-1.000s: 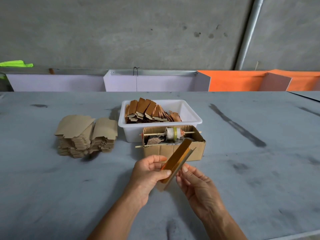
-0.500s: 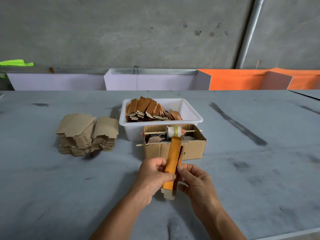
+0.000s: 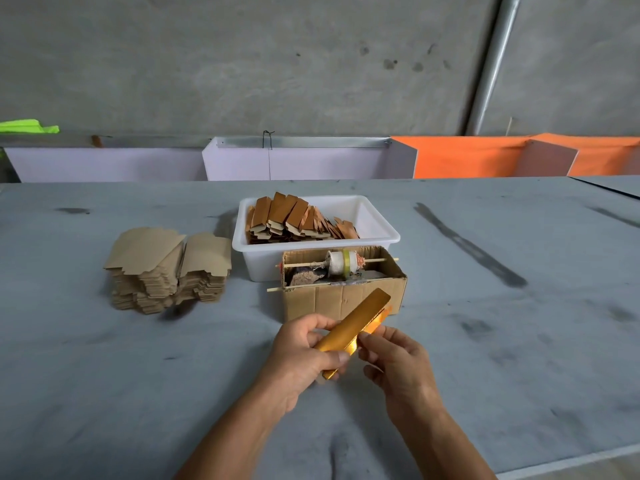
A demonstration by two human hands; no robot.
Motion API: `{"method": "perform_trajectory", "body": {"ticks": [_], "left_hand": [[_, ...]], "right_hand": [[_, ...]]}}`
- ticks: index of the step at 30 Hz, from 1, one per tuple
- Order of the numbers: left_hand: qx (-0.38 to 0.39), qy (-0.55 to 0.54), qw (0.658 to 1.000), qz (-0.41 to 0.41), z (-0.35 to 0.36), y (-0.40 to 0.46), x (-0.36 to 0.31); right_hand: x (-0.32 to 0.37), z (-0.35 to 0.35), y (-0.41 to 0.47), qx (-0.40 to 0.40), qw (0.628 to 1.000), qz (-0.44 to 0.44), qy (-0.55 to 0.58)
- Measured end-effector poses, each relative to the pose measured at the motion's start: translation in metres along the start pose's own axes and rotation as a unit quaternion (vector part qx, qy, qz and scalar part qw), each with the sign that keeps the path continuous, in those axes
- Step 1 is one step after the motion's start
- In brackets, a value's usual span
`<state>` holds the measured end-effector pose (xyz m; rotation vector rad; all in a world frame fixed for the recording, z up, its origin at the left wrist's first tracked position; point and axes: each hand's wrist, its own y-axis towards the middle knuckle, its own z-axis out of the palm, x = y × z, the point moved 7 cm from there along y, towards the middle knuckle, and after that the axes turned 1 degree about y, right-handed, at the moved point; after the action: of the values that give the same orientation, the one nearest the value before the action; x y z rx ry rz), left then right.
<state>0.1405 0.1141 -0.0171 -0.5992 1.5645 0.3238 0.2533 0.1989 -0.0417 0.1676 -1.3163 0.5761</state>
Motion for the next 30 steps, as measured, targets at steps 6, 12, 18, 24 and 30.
{"method": "perform_trajectory", "body": {"ticks": [6, 12, 18, 24, 30], "left_hand": [[0.072, 0.05, 0.996, -0.001, -0.003, 0.002, -0.008], [-0.087, -0.186, 0.978, -0.029, -0.012, 0.01, 0.01], [-0.098, -0.32, 0.941, -0.056, 0.014, 0.012, 0.03], [-0.102, -0.318, 0.941, -0.047, 0.012, 0.019, 0.027], [-0.114, -0.292, 0.949, -0.026, 0.004, 0.027, 0.024]], "right_hand": [[0.009, -0.009, 0.003, 0.046, 0.998, 0.025, 0.027], [-0.002, -0.011, 0.003, -0.017, 0.992, 0.062, 0.107], [-0.009, 0.005, -0.003, -0.051, 0.981, 0.08, 0.171], [-0.006, 0.008, -0.003, -0.055, 0.983, 0.093, 0.15], [-0.005, 0.011, 0.002, -0.038, 0.985, 0.113, 0.126]]}}
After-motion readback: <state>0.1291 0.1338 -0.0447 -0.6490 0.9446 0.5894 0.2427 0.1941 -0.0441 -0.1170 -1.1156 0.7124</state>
